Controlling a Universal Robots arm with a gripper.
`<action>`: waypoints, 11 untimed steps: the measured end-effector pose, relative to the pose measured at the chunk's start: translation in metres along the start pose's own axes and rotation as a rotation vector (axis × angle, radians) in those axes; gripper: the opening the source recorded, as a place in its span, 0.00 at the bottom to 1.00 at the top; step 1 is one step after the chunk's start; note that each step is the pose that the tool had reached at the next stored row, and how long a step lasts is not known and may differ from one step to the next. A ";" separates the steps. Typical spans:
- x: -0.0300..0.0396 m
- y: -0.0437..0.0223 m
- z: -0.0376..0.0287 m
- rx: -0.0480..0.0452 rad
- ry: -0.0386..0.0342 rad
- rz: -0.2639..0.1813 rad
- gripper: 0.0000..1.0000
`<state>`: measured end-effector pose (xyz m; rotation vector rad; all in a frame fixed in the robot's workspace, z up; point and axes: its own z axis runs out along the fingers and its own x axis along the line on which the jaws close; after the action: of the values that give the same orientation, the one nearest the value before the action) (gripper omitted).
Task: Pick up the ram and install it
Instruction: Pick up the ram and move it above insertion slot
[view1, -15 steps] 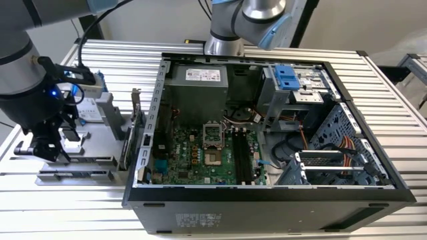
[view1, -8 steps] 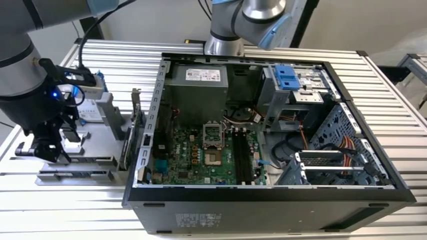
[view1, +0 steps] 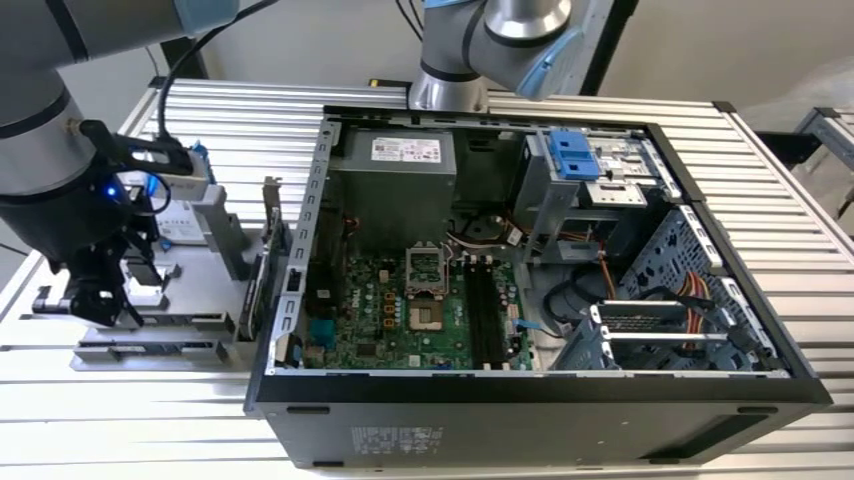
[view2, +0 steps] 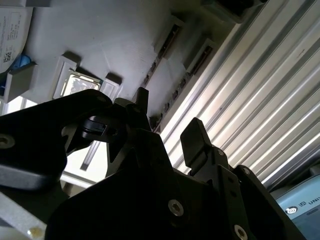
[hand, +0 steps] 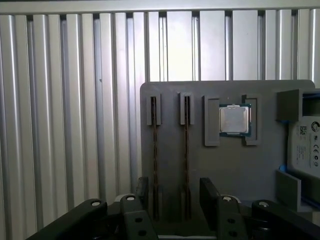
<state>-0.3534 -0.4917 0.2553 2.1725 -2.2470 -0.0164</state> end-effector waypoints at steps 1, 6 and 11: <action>0.0000 0.0000 0.0003 0.0000 0.0000 0.000 1.00; 0.0000 0.0000 0.0022 0.0001 0.0000 0.000 1.00; 0.0023 -0.0002 0.0056 0.0000 0.0002 0.000 1.00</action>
<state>-0.3534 -0.4940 0.2498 2.1724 -2.2469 -0.0162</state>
